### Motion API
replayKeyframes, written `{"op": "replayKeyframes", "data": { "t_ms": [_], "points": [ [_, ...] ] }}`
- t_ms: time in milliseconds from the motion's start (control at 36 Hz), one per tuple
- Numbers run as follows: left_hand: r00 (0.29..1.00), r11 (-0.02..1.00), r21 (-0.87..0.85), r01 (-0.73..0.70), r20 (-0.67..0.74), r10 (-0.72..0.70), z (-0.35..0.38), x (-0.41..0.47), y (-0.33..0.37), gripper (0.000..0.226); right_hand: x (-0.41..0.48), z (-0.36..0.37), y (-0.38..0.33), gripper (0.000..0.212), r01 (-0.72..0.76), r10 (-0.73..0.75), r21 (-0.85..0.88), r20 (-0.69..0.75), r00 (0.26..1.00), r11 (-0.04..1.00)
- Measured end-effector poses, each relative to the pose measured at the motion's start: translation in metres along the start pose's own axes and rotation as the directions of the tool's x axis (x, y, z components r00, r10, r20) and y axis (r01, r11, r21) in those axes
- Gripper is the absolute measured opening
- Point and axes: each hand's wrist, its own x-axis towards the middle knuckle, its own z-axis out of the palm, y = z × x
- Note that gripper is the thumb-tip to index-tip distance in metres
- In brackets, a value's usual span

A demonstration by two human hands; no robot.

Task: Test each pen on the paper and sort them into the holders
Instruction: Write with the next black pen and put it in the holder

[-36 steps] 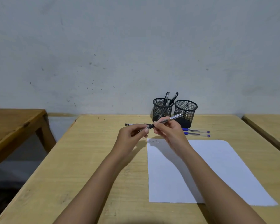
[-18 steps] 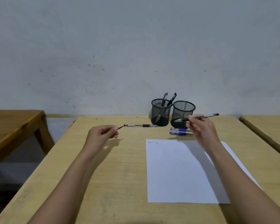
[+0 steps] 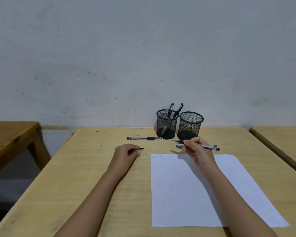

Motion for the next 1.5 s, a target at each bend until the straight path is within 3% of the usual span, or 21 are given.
{"op": "replayKeyframes", "data": {
  "t_ms": [278,417,500,583,694,778,889,972,1167,1500],
  "points": [
    [0.997,0.983,0.17,-0.066,0.05,0.059,0.007,0.003,-0.004,0.017,0.002,0.004,0.006,0.012,-0.034,0.035,-0.014,0.047,0.998,0.999],
    [0.994,0.976,0.203,-0.074,0.094,0.056,0.005,0.0,-0.003,0.025,-0.001,0.008,0.008,0.013,-0.087,0.089,-0.025,0.055,0.995,0.996],
    [0.994,0.975,0.205,-0.089,0.087,0.073,0.003,-0.009,0.002,0.032,-0.004,0.011,0.008,0.001,-0.069,0.075,-0.104,0.057,0.996,0.992],
    [0.989,0.972,0.195,-0.132,0.093,0.115,0.001,-0.024,0.009,0.036,-0.004,0.017,0.01,0.017,-0.047,0.052,-0.224,0.017,0.999,0.973],
    [0.963,0.966,0.185,-0.18,0.232,0.135,0.002,-0.048,0.015,0.051,-0.002,0.025,0.014,0.024,-0.068,0.075,-0.305,0.011,0.997,0.95],
    [0.916,0.927,0.291,-0.238,0.386,0.114,0.006,-0.058,0.018,0.061,0.002,0.029,0.018,0.024,-0.034,0.041,-0.325,0.012,0.999,0.945],
    [0.872,0.842,0.461,-0.28,0.489,0.022,0.013,-0.06,0.016,0.069,0.008,0.034,0.023,0.031,0.02,-0.018,-0.432,0.007,1.0,0.902],
    [0.858,0.809,0.508,-0.295,0.514,-0.01,0.014,-0.061,0.014,0.072,0.011,0.038,0.027,0.037,0.033,-0.047,-0.505,-0.013,0.999,0.862],
    [0.859,0.798,0.524,-0.298,0.511,-0.015,0.016,-0.06,0.013,0.071,0.016,0.038,0.04,0.046,0.049,-0.08,-0.494,-0.042,0.996,0.868],
    [0.861,0.799,0.525,-0.294,0.508,-0.017,0.015,-0.058,0.014,0.072,0.027,0.035,0.045,0.042,0.103,-0.101,-0.594,0.037,0.994,0.798]
  ]
}}
